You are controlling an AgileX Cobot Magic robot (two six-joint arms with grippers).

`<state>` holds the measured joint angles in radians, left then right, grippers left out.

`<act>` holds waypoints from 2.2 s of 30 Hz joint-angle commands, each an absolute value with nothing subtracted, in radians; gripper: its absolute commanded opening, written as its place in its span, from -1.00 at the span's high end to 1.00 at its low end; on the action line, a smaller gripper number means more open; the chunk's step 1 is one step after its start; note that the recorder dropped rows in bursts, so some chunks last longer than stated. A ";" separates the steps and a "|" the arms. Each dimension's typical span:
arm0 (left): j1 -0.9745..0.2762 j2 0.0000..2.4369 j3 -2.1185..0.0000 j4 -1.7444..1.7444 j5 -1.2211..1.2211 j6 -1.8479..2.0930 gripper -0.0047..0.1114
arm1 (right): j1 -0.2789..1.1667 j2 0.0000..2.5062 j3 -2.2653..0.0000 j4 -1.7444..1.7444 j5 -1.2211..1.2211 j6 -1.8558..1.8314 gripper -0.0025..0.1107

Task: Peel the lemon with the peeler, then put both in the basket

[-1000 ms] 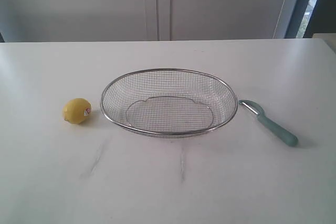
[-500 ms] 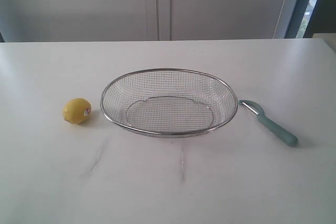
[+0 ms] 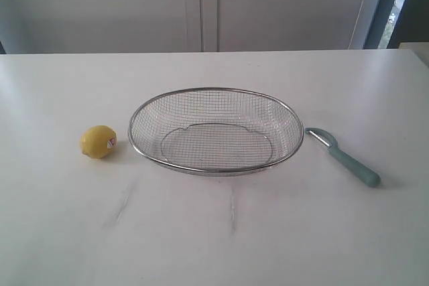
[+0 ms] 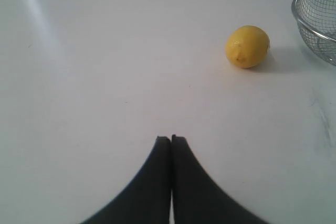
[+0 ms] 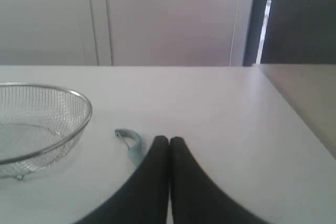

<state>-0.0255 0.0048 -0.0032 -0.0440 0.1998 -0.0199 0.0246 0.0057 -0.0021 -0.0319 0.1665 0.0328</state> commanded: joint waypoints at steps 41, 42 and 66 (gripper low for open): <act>-0.024 0.000 0.000 -0.054 0.204 -0.023 0.92 | 0.030 0.000 0.000 -0.038 -0.377 0.032 0.96; -0.024 0.000 0.000 -0.054 0.204 -0.023 0.92 | 0.030 0.000 0.000 -0.038 -0.419 0.032 0.96; -0.024 0.000 0.000 -0.054 0.204 -0.023 0.92 | 0.030 0.000 -0.082 0.011 -0.633 -0.011 0.96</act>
